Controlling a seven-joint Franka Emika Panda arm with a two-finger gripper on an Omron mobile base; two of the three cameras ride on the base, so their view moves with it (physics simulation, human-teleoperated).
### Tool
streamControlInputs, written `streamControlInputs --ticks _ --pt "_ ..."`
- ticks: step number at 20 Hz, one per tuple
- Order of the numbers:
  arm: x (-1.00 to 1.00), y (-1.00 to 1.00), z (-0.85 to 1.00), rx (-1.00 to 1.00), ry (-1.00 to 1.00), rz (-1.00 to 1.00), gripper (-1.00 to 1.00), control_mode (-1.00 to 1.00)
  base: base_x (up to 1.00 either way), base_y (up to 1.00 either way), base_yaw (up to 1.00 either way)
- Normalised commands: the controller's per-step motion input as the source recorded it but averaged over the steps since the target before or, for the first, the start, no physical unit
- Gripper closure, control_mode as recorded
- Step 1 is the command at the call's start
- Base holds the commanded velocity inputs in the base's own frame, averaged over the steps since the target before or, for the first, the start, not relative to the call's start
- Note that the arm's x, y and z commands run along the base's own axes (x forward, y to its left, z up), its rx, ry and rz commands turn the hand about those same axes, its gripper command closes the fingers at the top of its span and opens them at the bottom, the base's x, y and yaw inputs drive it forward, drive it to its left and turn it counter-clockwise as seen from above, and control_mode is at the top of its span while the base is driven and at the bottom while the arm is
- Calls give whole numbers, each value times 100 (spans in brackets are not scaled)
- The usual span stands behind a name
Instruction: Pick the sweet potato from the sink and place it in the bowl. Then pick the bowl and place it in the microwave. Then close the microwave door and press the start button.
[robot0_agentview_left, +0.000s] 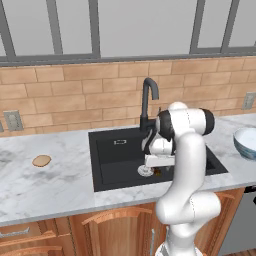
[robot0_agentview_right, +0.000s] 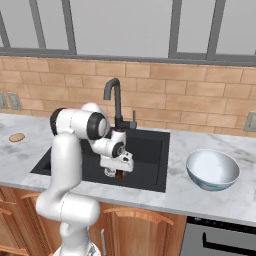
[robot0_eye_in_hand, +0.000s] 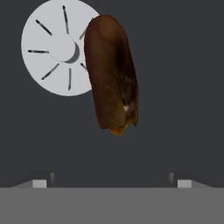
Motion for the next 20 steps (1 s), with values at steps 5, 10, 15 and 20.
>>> streamControlInputs --ticks 5,10,15,20 --pt "48 0 -40 0 0 0 -100 -100 0 0 0" --pt "54 0 -41 0 0 0 -100 -100 0 0 0" --pt "26 -2 -23 1 0 0 100 -100 0 0 0" --pt "-27 -4 29 5 0 0 100 -100 0 0 0"
